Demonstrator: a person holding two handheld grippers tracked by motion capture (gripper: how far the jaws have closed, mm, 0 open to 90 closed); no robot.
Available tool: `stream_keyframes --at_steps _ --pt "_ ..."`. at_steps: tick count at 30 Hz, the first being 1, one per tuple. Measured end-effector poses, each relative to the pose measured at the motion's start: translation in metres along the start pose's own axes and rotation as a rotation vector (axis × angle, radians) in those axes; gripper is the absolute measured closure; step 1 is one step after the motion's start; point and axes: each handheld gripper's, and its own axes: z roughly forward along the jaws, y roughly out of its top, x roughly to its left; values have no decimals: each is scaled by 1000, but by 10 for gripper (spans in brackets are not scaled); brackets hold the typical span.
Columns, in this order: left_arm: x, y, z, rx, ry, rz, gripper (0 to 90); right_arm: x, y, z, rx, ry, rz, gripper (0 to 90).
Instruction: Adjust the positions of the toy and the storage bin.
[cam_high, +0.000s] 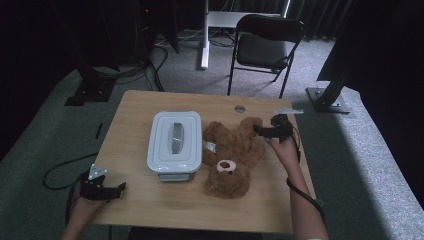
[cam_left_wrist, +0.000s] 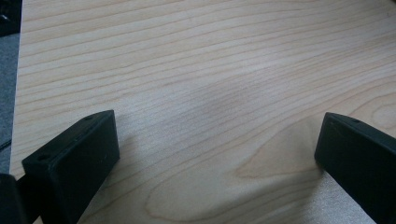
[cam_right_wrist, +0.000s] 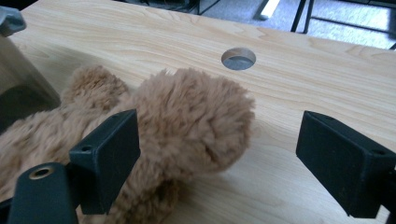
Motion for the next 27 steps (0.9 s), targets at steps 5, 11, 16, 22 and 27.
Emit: stream_keyframes --at_steps 5,11,16,22,27 --pt "0 0 0 0 0 0 4 -2 4 12 20 5 10 127" --pt "0 0 0 0 0 0 4 -7 10 23 39 41 41 123" --pt "0 0 0 0 0 0 5 -11 9 34 78 82 65 120" --pt "0 0 0 0 0 -1 4 -11 6 36 98 136 74 182" --pt "0 0 0 0 1 -1 5 -10 5 34 104 178 58 349"
